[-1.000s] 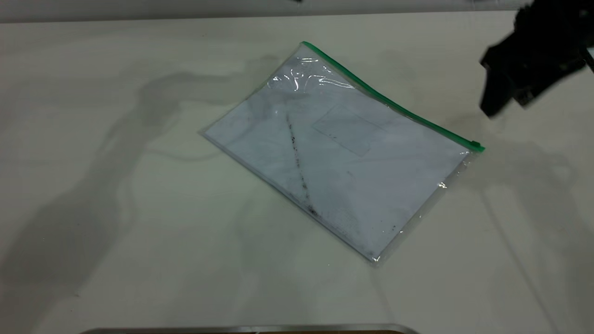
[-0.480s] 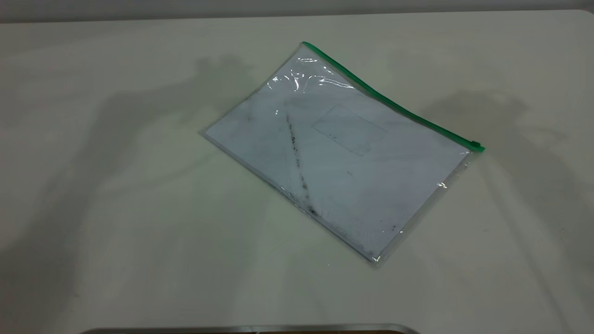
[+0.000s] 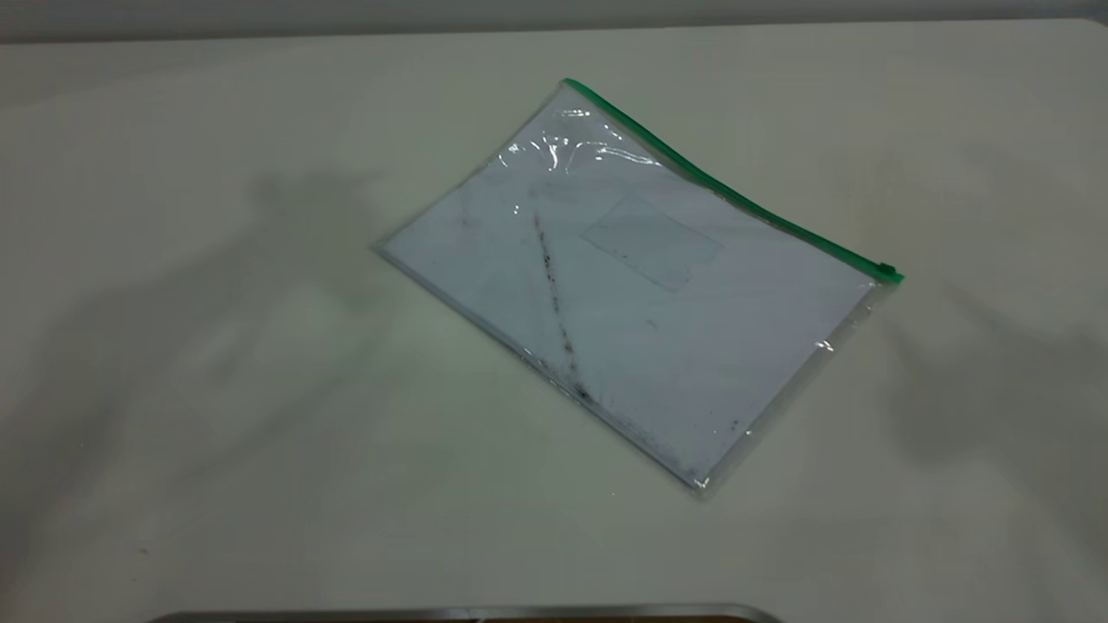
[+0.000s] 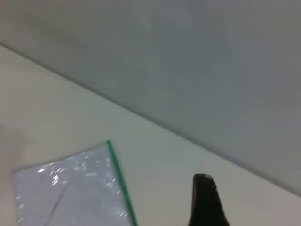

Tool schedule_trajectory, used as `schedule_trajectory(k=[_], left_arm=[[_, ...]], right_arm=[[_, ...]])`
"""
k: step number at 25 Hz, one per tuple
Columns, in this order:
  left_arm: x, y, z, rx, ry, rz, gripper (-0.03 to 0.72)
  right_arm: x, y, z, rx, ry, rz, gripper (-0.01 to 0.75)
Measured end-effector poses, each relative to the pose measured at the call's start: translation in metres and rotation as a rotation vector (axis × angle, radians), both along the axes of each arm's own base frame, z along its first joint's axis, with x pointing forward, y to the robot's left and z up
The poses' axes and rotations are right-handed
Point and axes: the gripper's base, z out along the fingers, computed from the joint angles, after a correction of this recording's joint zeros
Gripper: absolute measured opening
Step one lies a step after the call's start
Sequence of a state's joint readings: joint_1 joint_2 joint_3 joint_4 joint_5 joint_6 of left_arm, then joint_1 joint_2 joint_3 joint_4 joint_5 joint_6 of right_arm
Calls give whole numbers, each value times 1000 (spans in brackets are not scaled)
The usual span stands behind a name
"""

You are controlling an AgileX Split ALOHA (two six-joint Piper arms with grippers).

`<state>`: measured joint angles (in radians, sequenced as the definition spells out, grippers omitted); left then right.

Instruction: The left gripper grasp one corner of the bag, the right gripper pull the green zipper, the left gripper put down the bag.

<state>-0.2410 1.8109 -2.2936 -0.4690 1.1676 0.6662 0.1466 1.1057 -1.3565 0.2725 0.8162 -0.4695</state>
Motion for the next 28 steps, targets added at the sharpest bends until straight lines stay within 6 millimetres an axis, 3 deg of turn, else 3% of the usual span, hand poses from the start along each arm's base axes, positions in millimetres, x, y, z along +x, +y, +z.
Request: schedule_trajectory(k=[7, 13, 16, 19, 22, 28], left_arm=[[-39, 20, 37, -64, -25, 191, 590], [-65, 50, 57, -107, -31, 529, 590], [-89, 63, 60, -105, -34, 616, 590], [-115, 71, 49, -76, 3, 634, 590], [-137, 76, 24, -29, 74, 635, 590], [-183, 87, -22, 24, 176, 631, 590]], right_arm=[[-59, -6, 4, 15, 37, 18, 517], [-117, -15, -30, 46, 46, 5, 517], [-152, -20, -53, 57, 19, 4, 517], [-177, -23, -80, 92, 17, -11, 517], [-195, -26, -106, 110, 27, -17, 517], [-211, -27, -152, 81, 136, -5, 517]])
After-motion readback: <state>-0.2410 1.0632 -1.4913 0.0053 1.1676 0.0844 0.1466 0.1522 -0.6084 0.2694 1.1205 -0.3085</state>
